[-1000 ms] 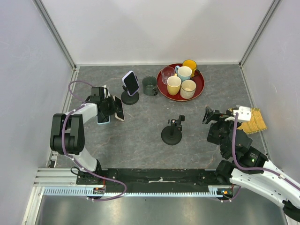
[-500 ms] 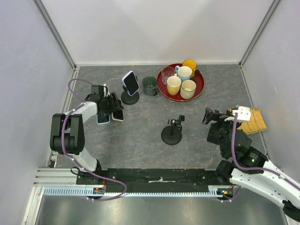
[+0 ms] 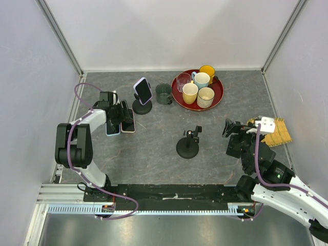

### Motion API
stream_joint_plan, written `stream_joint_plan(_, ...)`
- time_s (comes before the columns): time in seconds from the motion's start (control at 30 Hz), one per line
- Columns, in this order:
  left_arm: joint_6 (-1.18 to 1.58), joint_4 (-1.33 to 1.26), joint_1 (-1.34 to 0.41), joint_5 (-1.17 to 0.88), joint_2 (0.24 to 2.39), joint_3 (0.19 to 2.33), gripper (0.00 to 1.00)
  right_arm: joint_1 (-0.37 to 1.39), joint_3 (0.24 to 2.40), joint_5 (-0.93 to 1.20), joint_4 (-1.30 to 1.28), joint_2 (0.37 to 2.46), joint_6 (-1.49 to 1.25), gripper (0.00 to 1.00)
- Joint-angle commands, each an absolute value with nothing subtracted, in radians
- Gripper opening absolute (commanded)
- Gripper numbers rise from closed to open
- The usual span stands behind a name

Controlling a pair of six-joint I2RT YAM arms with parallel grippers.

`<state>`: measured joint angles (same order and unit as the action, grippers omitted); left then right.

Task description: Remove the phone from the phone stand

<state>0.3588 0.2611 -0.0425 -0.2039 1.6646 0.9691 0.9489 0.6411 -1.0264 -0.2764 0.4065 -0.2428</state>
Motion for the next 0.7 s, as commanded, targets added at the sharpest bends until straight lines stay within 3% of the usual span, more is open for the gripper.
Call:
stream_joint_plan(0.0, 0.313, 0.259, -0.041, -0.206, 1.690, 1.012, 0.75, 0.953, 0.693, -1.023, -0.299, 0.399, -0.256, 0.98)
stream_joint_plan(0.4, 0.302, 0.288, -0.043, -0.195, 1.648, 1.022, 0.75, 0.951, 0.699, -0.985, -0.310, 0.423, -0.253, 0.98)
stream_joint_plan(0.67, 0.285, 0.314, -0.057, -0.195, 1.617, 1.028, 0.77, 0.953, 0.759, -0.794, -0.314, 0.489, -0.233, 0.98)
